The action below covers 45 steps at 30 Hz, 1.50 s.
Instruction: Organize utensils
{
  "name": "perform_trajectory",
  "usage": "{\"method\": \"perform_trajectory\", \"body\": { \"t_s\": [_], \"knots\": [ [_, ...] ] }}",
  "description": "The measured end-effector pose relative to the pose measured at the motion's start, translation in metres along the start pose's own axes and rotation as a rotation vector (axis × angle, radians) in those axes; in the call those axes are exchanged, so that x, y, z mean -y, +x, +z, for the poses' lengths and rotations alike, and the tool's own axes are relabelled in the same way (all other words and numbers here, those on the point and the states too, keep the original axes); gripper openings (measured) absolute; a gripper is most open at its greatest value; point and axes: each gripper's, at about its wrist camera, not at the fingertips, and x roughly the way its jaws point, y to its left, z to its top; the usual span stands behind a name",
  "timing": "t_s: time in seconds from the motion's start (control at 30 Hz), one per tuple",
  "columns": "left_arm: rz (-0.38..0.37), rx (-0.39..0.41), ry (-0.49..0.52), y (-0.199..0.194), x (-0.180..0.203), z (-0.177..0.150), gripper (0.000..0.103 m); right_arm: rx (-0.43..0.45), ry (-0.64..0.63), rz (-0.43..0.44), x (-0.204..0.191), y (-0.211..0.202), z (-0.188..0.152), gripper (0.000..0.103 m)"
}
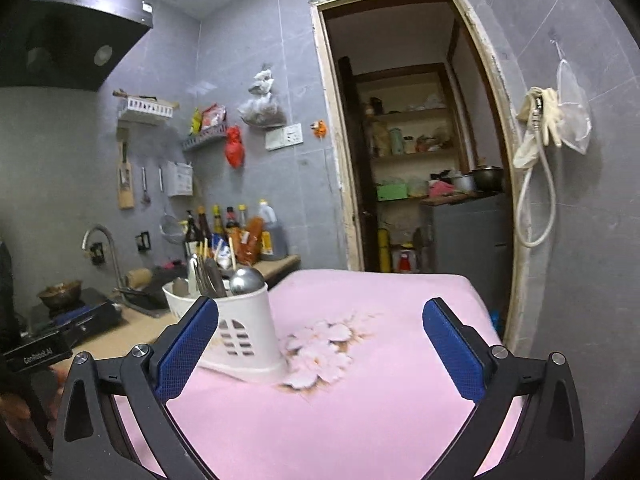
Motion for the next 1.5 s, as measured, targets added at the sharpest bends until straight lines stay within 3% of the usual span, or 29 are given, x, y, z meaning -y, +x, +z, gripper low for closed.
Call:
{"method": "perform_trajectory", "body": {
  "t_s": [0.47, 1.5],
  "knots": [
    [0.041, 0.004, 0.079, -0.003, 0.017, -0.024, 0.097, -0.011, -0.038, -0.053, -0.006, -0.018, -0.020, 0.103],
    [0.045, 0.001, 0.069, -0.002, 0.013, -0.029, 0.097, -0.036, -0.024, -0.040, -0.006, -0.012, -0.024, 0.103]
  ]
}}
